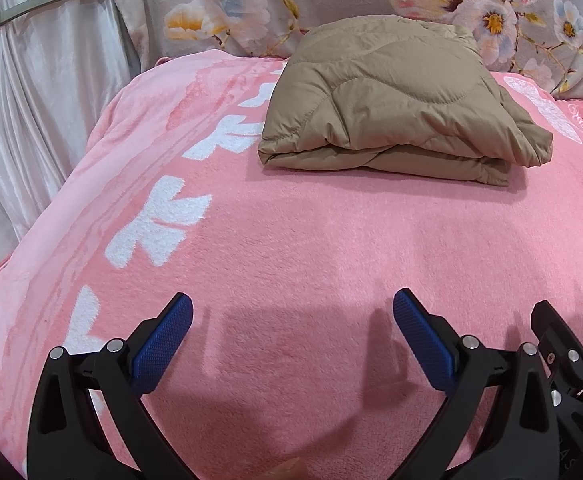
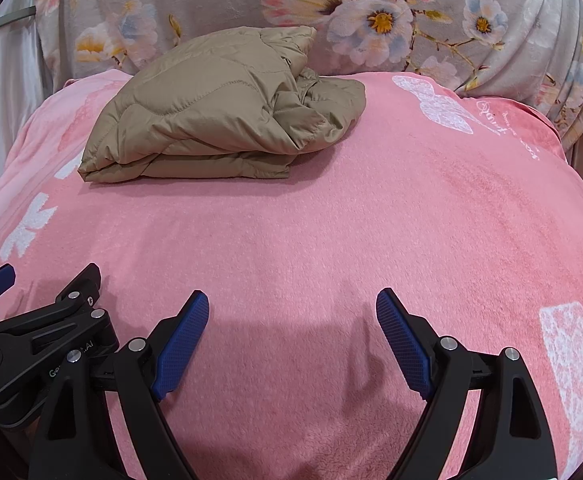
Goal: Fold large clothes
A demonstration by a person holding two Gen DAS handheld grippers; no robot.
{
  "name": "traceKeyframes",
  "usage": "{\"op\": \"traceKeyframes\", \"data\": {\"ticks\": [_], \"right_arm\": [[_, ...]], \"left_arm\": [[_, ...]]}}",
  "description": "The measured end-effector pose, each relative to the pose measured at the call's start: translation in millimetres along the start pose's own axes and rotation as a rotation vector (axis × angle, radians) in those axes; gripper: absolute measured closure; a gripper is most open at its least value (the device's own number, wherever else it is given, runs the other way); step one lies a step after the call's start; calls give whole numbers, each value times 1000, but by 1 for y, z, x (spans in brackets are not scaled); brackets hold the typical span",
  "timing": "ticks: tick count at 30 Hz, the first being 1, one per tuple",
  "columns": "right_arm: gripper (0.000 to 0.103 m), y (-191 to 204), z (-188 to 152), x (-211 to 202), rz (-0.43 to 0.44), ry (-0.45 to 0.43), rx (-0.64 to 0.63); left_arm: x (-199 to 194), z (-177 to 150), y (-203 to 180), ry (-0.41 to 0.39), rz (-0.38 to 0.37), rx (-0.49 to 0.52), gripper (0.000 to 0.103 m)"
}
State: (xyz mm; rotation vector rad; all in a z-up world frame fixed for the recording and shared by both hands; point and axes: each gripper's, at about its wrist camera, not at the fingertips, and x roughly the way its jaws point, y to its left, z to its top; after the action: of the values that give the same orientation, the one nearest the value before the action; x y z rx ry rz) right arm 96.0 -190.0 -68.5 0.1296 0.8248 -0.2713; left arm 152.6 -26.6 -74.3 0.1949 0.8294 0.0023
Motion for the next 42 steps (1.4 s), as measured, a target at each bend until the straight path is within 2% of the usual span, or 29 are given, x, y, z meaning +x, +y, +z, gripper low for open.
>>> {"op": "traceKeyframes", "data": {"ticks": [42], "right_arm": [[19, -3, 0, 0, 4, 0, -5]], "left_arm": [[-4, 1, 0, -17, 17, 5, 5]]}}
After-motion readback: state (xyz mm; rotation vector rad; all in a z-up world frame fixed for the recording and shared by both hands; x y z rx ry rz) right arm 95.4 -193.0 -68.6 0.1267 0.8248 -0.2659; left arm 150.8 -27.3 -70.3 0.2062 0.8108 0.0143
